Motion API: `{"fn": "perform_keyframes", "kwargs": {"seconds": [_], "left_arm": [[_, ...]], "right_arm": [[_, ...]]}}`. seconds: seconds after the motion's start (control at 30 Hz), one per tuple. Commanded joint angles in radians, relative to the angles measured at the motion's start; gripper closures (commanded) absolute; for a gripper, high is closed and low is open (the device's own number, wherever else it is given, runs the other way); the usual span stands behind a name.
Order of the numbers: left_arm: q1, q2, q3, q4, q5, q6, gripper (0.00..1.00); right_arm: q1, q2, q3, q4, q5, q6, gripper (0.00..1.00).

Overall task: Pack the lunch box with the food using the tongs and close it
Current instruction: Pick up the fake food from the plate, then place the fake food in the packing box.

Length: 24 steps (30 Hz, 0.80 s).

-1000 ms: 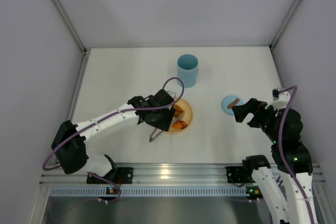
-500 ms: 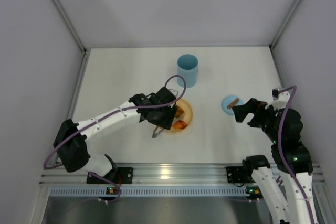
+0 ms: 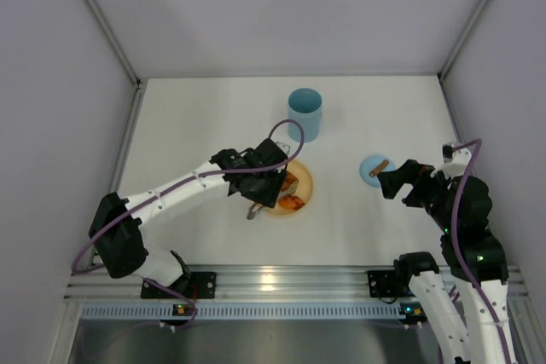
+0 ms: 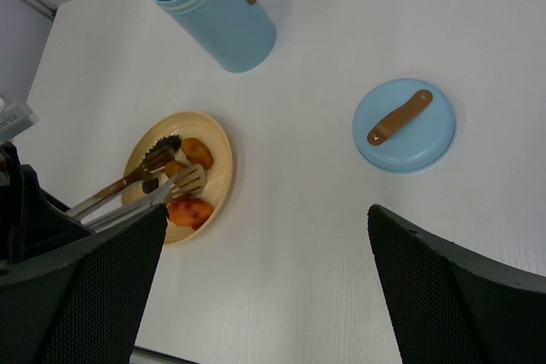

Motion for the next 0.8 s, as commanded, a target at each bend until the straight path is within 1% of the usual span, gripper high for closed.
{"fn": "perform_keyframes", "kwargs": {"seconds": [0.0,0.4,0.5,0.53,0.63,0.73,0.77], "left_arm": [[-0.006,-0.030,0.082,-0.043,-0.044,0.019,0.54],[-0.006,-0.046,0.226,-0.122,-0.077,0.039,0.55],[-0.005,-0.023,0.310,-0.153,-0.096,0.048,0.55],[-0.005,-0.004,0.364,-0.161,-0.100,0.051,0.55],[-0.003,0.055,0.459,-0.202,-0.110,0.068,0.54],[0.002,0.130,0.635,-0.242,-0.125,0.086,0.54],[0.005,0.149,0.668,-0.248,-0.126,0.089,0.53]], "right_arm": [[-0.014,-0.001,0.035,-0.022,0.007,-0.008,0.01],[-0.014,-0.005,0.029,-0.022,0.003,-0.001,0.01],[-0.014,-0.005,0.034,-0.024,0.001,0.002,0.01],[-0.012,-0.005,0.035,-0.024,0.001,0.001,0.01],[-0.014,-0.004,0.038,-0.028,0.001,0.002,0.01],[-0.014,-0.005,0.040,-0.030,0.002,0.002,0.01],[-0.014,-0.005,0.040,-0.031,0.002,0.002,0.01]]}}
